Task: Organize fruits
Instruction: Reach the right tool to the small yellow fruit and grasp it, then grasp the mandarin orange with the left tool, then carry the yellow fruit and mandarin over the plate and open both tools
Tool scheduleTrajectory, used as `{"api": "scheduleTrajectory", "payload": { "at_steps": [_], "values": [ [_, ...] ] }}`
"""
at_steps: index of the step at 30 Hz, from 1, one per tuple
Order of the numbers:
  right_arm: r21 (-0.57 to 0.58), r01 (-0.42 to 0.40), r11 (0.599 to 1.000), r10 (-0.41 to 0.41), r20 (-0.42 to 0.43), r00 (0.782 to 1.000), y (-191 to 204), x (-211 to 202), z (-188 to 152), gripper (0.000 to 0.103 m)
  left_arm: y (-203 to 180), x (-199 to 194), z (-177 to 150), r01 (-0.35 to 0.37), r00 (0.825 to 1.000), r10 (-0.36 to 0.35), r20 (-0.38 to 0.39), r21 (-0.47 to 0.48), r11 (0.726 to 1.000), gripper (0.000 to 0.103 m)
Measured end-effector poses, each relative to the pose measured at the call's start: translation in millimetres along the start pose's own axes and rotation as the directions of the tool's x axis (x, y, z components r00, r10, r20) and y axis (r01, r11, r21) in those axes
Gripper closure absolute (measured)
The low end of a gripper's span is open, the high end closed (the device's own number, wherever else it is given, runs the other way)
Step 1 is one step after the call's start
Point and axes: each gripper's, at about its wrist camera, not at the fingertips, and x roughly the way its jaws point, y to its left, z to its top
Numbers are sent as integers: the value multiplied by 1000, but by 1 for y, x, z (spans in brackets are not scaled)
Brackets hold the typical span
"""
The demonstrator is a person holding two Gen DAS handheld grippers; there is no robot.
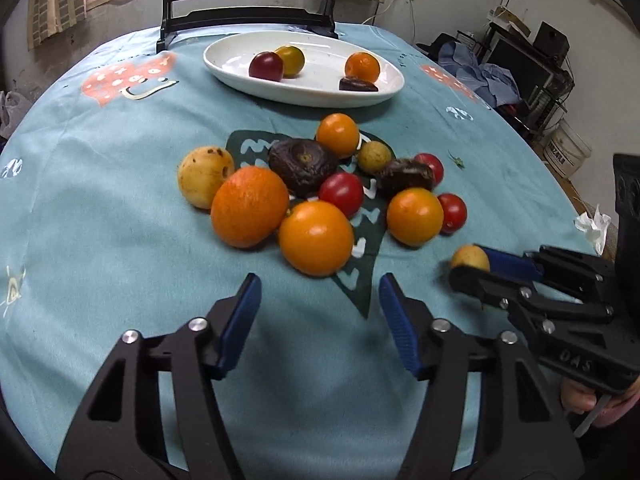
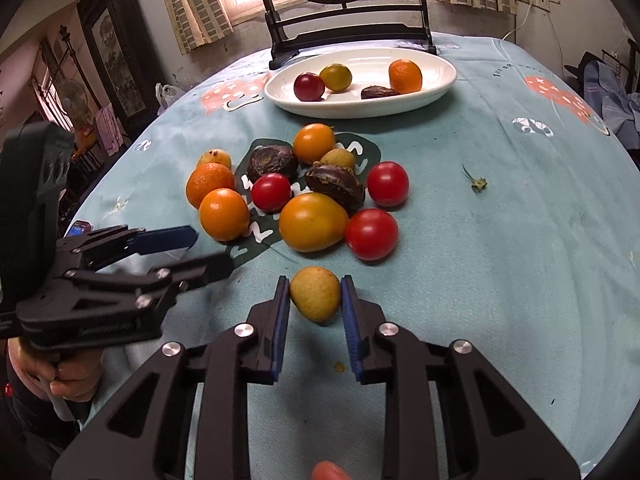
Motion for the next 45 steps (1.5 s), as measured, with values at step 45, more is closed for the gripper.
{"api": "scheduleTrajectory", "payload": {
  "at_steps": [45],
  "values": [
    [-78,-1,997,18,221,975,-9,8,144,77,9,-17,137,-24,981,17,194,33,999,64]
  ]
}}
